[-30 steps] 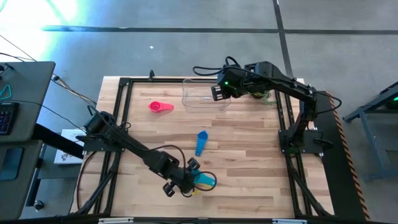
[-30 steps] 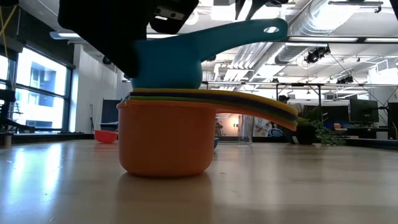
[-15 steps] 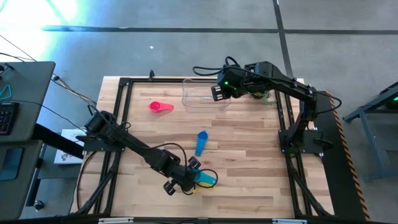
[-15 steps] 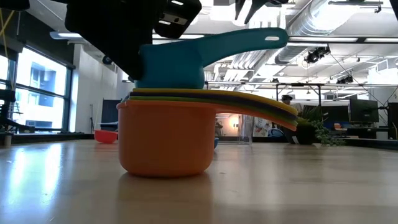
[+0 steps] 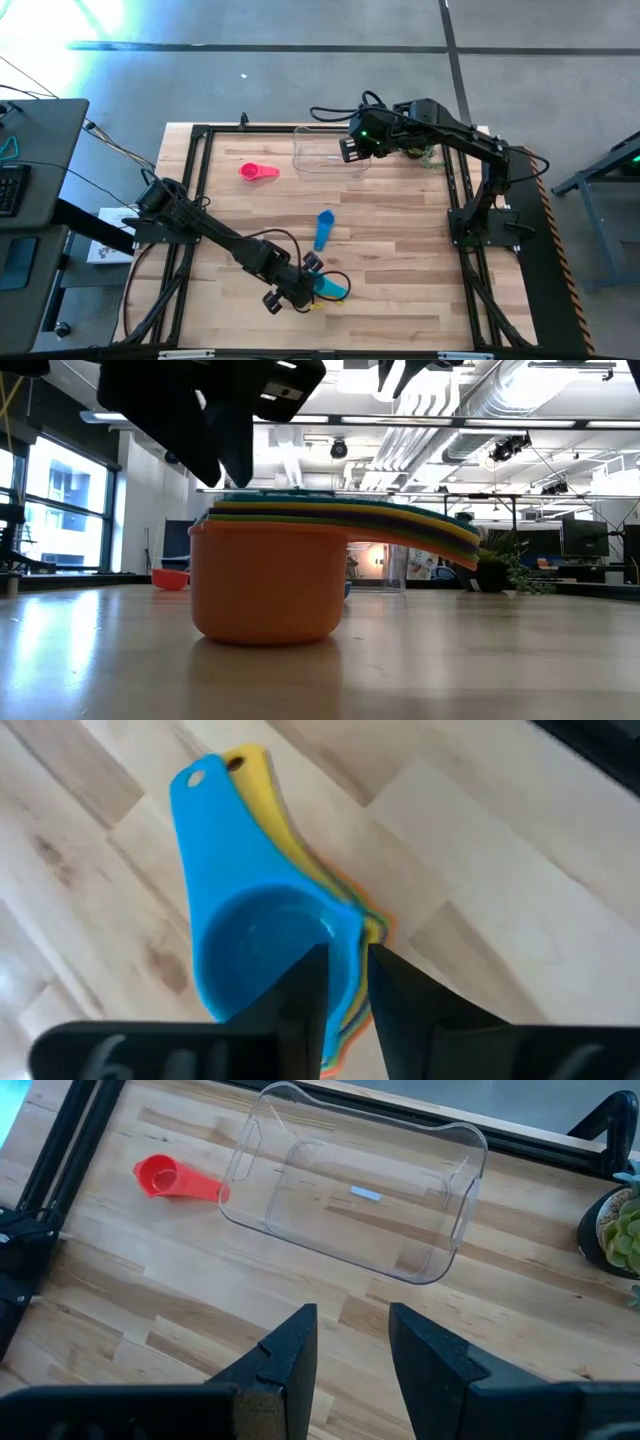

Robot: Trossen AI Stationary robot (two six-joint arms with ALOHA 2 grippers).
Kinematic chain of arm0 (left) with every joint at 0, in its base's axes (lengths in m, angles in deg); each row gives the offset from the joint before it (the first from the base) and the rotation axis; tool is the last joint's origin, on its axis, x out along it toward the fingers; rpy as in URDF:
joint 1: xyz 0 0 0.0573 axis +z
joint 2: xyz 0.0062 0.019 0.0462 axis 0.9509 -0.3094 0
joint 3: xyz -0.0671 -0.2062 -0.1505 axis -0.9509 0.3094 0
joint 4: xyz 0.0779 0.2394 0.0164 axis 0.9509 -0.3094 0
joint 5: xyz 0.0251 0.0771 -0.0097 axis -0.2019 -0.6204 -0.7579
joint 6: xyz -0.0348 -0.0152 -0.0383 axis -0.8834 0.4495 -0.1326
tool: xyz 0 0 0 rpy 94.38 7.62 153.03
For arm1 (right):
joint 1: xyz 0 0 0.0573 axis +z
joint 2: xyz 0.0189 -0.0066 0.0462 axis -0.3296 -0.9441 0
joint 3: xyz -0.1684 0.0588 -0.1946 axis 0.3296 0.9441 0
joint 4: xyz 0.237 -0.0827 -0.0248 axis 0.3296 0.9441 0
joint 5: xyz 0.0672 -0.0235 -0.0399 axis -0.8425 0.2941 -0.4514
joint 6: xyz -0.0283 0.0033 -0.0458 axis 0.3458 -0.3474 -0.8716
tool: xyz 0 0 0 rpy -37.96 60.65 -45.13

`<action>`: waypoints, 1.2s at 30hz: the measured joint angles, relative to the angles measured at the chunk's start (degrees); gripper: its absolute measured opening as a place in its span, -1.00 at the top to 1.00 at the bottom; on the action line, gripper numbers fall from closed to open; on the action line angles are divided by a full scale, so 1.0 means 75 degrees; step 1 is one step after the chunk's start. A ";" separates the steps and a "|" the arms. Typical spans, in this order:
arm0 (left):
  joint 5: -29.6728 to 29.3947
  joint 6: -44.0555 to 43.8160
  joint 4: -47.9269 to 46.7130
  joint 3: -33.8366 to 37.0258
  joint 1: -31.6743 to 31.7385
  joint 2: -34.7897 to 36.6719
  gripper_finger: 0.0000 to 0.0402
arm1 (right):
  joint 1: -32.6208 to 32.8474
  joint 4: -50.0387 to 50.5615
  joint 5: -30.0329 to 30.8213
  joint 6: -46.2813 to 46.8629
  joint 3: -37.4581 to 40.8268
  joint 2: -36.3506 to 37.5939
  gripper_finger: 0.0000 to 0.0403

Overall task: Nest measuring cups in basket
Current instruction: Stack the light blue measuring cup in the yellow measuring cup

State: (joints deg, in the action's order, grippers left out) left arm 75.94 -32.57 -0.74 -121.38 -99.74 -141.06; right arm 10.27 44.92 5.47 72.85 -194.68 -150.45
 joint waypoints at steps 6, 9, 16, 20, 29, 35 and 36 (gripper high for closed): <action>0.0168 -0.0077 -0.0029 0.0000 -0.0006 0.0000 0.58 | 0.0001 0.0000 0.0000 -0.0035 0.0000 0.0000 0.41; 0.0105 -0.0365 -0.0068 0.0000 -0.0001 0.0048 0.53 | 0.0001 0.0000 -0.0002 -0.0035 0.0000 0.0000 0.41; 0.0027 -0.0687 -0.0230 -0.0003 0.0058 0.0439 0.52 | 0.0003 0.0009 -0.0058 -0.0058 0.0003 0.0003 0.41; -0.0005 -0.1068 -0.0405 -0.0005 0.0058 0.0540 0.54 | 0.0000 0.0009 -0.0468 0.0212 0.0003 0.0006 0.41; -0.0005 -0.1808 -0.1941 0.0006 0.0160 0.1247 0.55 | 0.0816 0.0181 -0.1040 0.0516 0.0003 0.0012 0.41; -0.0008 -0.2151 -0.2145 0.0000 0.0160 0.2098 0.55 | 0.1566 0.0181 -0.0926 0.0905 0.0006 0.0012 0.41; -0.0012 -0.2211 -0.2245 0.0000 0.0160 0.2245 0.55 | 0.1713 0.0178 -0.0915 0.1044 0.0006 0.0012 0.41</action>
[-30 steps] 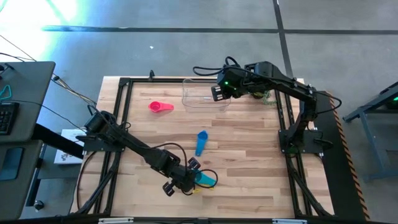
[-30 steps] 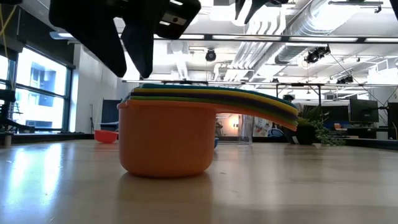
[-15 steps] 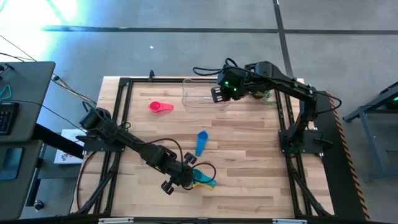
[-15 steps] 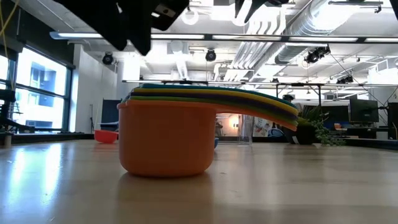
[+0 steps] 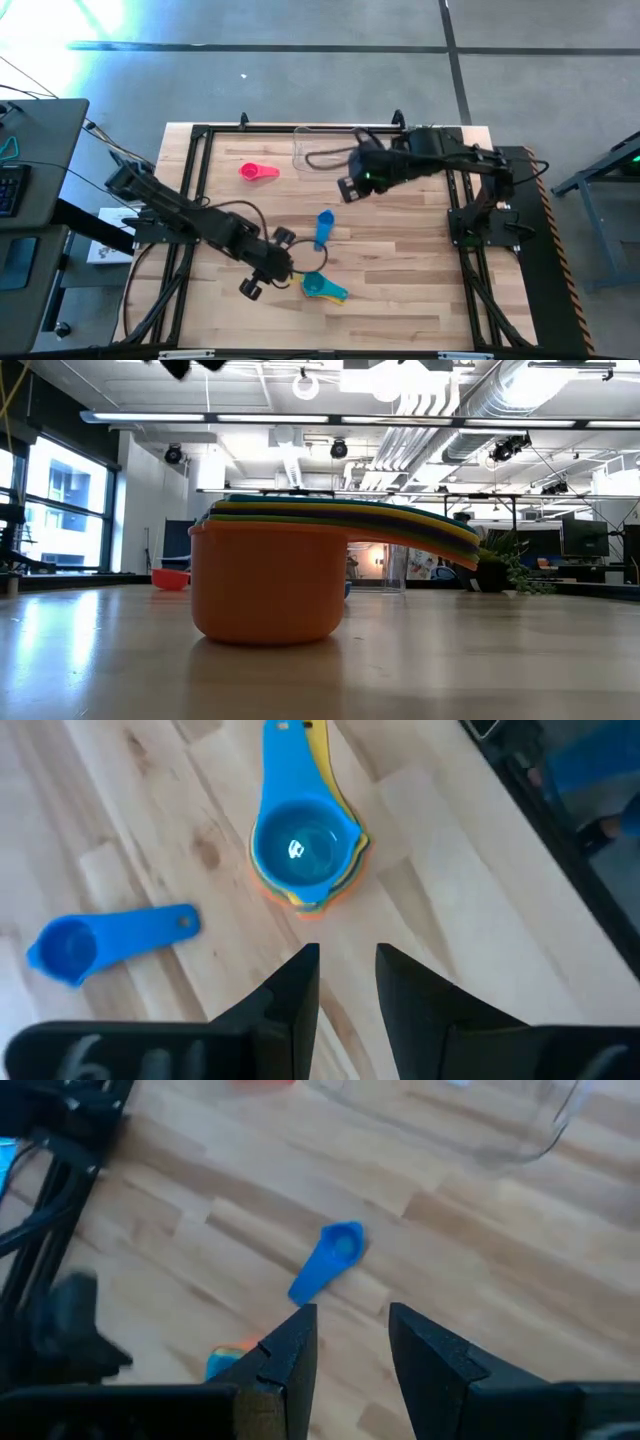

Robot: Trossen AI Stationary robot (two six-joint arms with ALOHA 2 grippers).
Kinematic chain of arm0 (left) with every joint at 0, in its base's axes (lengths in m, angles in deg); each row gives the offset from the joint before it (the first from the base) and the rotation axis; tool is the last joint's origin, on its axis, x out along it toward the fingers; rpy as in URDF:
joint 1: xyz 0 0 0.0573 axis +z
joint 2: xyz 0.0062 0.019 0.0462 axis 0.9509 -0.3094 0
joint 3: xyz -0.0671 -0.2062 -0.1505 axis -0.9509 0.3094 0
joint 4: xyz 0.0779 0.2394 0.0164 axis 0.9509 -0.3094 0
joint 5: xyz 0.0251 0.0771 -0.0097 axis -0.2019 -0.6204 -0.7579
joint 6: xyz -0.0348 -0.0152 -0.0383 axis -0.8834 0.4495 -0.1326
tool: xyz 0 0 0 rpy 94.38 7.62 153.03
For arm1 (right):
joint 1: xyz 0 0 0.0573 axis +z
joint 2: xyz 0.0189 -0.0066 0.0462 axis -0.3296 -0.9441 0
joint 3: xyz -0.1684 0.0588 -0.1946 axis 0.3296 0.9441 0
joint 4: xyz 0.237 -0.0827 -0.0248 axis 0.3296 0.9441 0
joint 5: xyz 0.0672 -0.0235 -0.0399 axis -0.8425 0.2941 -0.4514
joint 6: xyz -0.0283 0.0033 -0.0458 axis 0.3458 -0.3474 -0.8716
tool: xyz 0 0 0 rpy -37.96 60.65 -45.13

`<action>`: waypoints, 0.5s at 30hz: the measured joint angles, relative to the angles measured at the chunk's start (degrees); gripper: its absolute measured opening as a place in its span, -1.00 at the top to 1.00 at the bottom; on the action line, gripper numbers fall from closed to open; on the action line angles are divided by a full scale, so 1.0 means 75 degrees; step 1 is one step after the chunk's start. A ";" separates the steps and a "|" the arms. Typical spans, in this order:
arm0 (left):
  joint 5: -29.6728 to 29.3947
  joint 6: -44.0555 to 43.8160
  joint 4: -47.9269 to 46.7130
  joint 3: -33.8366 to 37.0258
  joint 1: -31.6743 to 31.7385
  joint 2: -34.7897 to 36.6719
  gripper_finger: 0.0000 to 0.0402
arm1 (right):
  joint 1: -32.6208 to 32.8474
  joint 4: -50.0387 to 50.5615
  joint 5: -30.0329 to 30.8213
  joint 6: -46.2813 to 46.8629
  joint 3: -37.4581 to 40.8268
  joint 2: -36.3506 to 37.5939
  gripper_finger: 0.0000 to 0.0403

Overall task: Nest measuring cups in basket
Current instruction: Stack the light blue measuring cup in the yellow measuring cup

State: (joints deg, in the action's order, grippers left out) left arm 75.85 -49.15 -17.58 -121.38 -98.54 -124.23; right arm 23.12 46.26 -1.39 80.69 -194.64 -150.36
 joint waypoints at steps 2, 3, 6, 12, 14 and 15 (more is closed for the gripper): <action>-0.0079 -0.0107 -0.0140 0.0000 -0.0002 0.0320 0.55 | 0.0311 0.0000 0.0091 0.0282 0.0003 0.0000 0.41; -0.0133 -0.0173 -0.0241 0.0000 -0.0003 0.0464 0.55 | 0.0468 -0.0006 0.0141 0.0390 0.0042 0.0000 0.41; -0.0335 -0.0453 -0.0549 0.0000 -0.0003 0.0919 0.55 | 0.0957 -0.0002 0.0324 0.0848 0.0327 0.0003 0.41; -0.0428 -0.1005 -0.1036 0.0000 -0.0003 0.1683 0.55 | 0.1720 -0.0059 0.0320 0.1658 0.1314 0.0000 0.41; -0.0428 -0.1174 -0.1141 0.0000 -0.0003 0.1899 0.55 | 0.1911 -0.0073 0.0307 0.1928 0.1666 -0.0009 0.41; -0.0428 -0.1263 -0.1199 0.0000 -0.0003 0.1996 0.55 | 0.2007 -0.0122 0.0301 0.2056 0.1829 -0.0009 0.41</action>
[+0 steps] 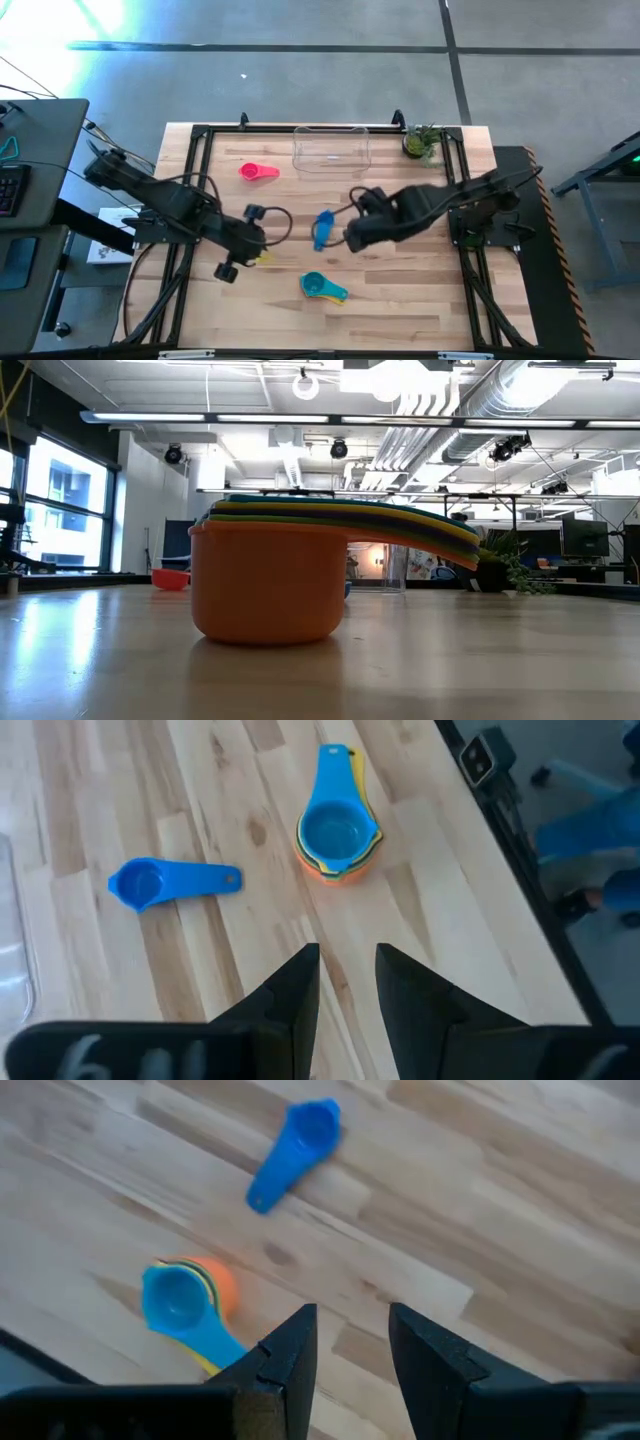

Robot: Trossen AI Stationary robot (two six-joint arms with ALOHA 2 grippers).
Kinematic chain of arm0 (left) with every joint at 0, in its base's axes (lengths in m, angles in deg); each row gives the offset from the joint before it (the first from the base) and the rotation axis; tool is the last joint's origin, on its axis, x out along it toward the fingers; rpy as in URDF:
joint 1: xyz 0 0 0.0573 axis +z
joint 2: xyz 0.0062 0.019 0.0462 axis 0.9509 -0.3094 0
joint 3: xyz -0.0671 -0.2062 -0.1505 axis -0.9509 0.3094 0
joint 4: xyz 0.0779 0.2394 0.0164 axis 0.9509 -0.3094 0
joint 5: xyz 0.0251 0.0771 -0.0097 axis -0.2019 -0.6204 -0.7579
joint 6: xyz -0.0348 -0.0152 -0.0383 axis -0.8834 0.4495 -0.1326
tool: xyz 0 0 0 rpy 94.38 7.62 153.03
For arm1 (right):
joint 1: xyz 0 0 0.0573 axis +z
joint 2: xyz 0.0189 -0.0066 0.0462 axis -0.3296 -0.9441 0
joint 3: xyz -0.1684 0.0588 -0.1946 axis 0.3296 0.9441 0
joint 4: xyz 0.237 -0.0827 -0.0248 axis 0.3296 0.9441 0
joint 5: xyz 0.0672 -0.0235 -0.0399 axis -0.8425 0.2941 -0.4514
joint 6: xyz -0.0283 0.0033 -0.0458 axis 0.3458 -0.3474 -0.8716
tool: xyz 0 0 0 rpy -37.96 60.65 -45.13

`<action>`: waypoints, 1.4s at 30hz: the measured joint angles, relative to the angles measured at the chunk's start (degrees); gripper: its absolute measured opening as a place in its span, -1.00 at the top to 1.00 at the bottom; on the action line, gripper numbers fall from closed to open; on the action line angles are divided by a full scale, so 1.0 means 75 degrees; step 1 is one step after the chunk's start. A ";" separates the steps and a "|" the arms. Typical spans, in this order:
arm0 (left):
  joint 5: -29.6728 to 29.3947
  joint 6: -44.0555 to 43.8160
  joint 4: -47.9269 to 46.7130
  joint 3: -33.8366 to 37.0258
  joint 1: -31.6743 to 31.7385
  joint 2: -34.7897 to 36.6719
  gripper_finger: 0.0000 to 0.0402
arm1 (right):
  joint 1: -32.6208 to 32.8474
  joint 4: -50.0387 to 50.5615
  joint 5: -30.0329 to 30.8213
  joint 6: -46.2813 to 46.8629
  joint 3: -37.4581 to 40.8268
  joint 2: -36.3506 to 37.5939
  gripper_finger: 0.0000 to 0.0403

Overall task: Nest measuring cups in basket
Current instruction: Stack the light blue measuring cup in the yellow measuring cup

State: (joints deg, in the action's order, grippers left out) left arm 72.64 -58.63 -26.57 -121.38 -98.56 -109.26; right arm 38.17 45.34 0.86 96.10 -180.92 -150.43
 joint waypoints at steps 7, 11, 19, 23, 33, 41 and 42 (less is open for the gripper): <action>-0.0263 -0.0570 -0.0417 -0.0003 0.0000 0.0537 0.55 | 0.0552 -0.1104 -0.0058 0.0395 0.1106 0.0000 0.41; -0.0353 -0.0981 -0.0698 -0.0003 0.0000 0.0721 0.55 | 0.0746 -0.1968 -0.0139 0.0479 0.1809 0.0000 0.41; -0.0353 -0.1611 -0.1157 -0.0003 0.0000 0.0892 0.55 | 0.0940 -0.3934 -0.0182 0.0467 0.3366 0.0000 0.41; -0.0353 -0.1683 -0.1259 -0.0003 0.0000 0.0902 0.55 | 0.0952 -0.4816 -0.0305 0.0473 0.4026 0.0000 0.41; -0.0356 -0.1683 -0.1245 -0.0003 0.0000 0.0906 0.55 | 0.0966 -0.6528 -0.0363 0.0473 0.5034 0.0000 0.41; -0.0560 -0.1683 -0.1238 -0.0003 0.0000 0.0906 0.55 | 0.1106 -0.6843 -0.0356 0.0450 0.5073 -0.0248 0.41; -0.0637 -0.1683 -0.1225 -0.0003 0.0000 0.0905 0.55 | 0.1131 -0.6926 -0.0361 0.0453 0.5072 -0.0304 0.41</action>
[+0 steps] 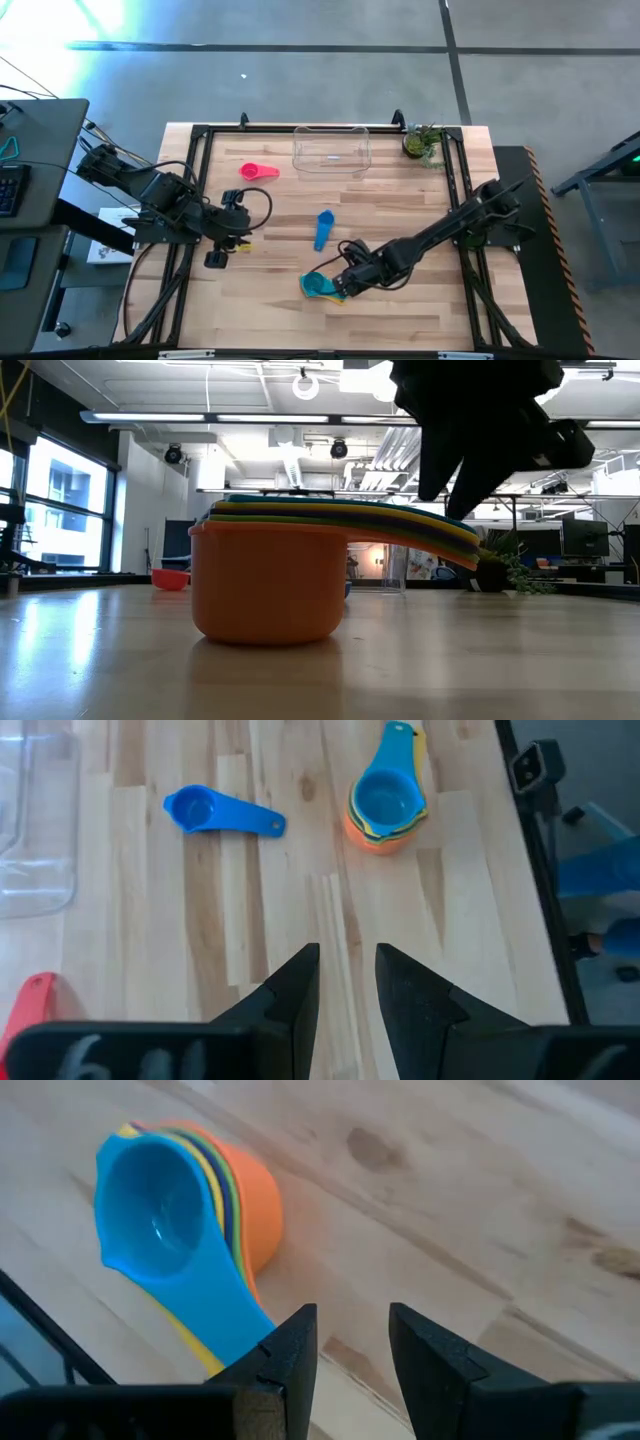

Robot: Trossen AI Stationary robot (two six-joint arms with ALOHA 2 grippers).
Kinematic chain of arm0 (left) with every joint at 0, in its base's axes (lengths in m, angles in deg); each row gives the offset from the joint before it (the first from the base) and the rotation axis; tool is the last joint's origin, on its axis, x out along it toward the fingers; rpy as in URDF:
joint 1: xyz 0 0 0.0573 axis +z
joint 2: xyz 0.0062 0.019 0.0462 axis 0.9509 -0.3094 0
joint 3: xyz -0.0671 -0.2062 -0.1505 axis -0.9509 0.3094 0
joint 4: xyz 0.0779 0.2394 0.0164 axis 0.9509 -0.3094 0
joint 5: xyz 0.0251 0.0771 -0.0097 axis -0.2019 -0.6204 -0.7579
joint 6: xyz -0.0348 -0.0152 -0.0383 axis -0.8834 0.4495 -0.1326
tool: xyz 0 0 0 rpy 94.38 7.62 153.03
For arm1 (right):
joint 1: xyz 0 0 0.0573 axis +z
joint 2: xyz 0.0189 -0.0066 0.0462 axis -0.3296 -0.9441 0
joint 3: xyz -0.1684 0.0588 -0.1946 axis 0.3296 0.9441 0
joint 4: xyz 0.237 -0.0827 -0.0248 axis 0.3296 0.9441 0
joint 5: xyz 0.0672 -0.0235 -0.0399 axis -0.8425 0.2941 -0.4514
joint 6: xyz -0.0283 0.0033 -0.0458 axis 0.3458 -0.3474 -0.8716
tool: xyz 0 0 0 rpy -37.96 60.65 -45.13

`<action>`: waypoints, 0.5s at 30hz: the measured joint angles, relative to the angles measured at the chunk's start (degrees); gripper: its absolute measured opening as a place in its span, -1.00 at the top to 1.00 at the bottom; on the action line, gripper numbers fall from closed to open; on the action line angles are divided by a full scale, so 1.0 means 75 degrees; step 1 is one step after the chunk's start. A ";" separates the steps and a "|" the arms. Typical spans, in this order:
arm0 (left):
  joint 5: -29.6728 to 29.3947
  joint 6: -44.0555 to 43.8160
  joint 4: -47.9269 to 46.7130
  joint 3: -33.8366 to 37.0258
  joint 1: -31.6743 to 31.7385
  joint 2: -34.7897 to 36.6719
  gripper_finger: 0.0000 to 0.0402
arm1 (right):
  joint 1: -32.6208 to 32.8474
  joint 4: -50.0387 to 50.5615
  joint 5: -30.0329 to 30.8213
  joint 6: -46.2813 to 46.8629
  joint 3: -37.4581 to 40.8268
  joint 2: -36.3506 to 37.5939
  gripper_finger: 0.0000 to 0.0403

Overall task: Nest measuring cups in basket
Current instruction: Stack the light blue measuring cup in the yellow measuring cup

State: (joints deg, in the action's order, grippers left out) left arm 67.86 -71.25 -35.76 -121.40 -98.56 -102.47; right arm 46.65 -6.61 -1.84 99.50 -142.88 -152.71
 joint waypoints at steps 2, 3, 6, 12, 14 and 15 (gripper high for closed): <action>-0.0103 0.0002 -0.0004 0.0000 0.0000 -0.0002 0.55 | 0.0028 -0.0028 -0.0045 0.0005 0.0000 -0.0139 0.41; -0.0127 0.0003 0.0011 0.0000 0.0003 0.0001 0.55 | 0.0033 -0.0095 -0.0104 0.0016 0.0003 -0.0214 0.41; -0.0127 0.0006 0.0021 0.0000 0.0000 0.0001 0.55 | 0.0054 -0.0238 -0.0302 0.0018 0.0000 -0.0400 0.41; -0.0158 0.0006 0.0030 0.0000 0.0003 -0.0002 0.55 | 0.0098 -0.0526 -0.0506 0.0016 0.0000 -0.0567 0.41; -0.0158 0.0006 0.0032 0.0000 0.0000 0.0001 0.55 | 0.0101 -0.0521 -0.0607 0.0008 0.0000 -0.0567 0.41; -0.0159 0.0006 0.0033 0.0000 0.0000 0.0000 0.55 | 0.0106 -0.0542 -0.0610 0.0005 0.0000 -0.0567 0.41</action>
State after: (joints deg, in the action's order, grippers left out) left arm 66.67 -71.21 -35.51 -121.40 -98.56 -102.47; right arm 47.45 -10.67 -6.42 99.54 -142.88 -156.96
